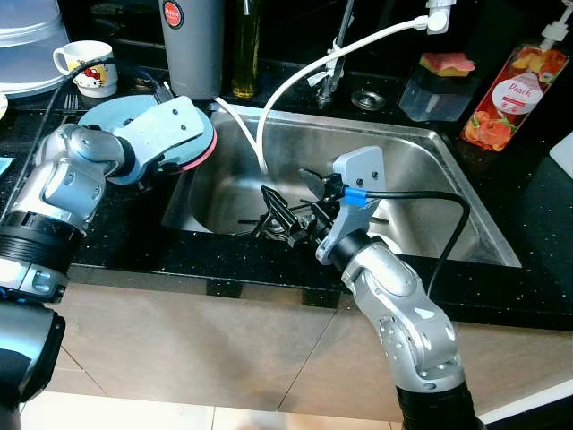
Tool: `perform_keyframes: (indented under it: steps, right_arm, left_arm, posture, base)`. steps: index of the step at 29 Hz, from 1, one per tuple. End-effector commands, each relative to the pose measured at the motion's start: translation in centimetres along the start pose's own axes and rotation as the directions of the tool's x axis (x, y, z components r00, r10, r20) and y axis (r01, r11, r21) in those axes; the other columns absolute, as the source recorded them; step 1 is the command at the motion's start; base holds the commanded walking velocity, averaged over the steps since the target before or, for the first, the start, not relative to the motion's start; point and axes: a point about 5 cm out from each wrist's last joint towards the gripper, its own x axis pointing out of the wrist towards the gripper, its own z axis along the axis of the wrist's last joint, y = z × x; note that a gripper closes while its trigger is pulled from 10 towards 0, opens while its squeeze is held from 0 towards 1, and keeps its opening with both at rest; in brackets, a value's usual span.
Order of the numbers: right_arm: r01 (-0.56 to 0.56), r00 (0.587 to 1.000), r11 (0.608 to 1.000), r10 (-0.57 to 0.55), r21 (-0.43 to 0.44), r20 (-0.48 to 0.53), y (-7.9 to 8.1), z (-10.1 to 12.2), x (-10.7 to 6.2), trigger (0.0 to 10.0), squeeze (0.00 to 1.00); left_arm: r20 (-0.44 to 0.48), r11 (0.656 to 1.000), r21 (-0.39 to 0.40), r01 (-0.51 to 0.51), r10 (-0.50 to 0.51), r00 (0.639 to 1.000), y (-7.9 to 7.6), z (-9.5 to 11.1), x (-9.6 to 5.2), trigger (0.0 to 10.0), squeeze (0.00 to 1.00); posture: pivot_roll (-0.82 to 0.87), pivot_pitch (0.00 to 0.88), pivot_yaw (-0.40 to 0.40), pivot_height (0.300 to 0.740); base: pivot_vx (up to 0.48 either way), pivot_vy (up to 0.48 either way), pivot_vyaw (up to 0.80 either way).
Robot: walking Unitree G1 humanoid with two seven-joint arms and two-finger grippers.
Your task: Kitchen organization
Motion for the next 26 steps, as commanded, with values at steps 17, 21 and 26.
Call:
perform_keyframes:
  steps: [17, 21, 26]
  right_arm:
    - [0.000, 1.000, 1.000, 0.000, 0.001, 0.005, -0.1, 0.1, -0.1, 10.0, 0.00]
    - [0.000, 1.000, 1.000, 0.000, 0.002, 0.007, -0.1, 0.1, -0.1, 10.0, 0.00]
    - [-0.001, 1.000, 1.000, 0.001, 0.003, 0.007, -0.1, 0.2, -0.1, 10.0, 0.00]
  left_arm:
    - [-0.148, 0.965, 0.261, -0.005, 0.045, 0.988, 0.0, -1.7, -0.3, 0.0, 0.00]
    - [-0.176, 0.951, 0.304, -0.055, 0.113, 0.978, 0.7, -2.2, -0.4, 0.0, 0.00]
    - [-0.170, 0.946, 0.313, -0.089, 0.148, 0.974, 1.0, -2.3, -0.5, 0.0, 0.00]
  posture:
    - [0.27, 0.048, -0.087, 0.740]
    - [0.27, 0.048, -0.088, 0.740]
    - [0.27, 0.055, -0.089, 0.740]
  base:
    - [0.000, 0.000, 0.00]
    - [0.000, 0.000, 0.00]
    - [0.000, 0.000, 0.00]
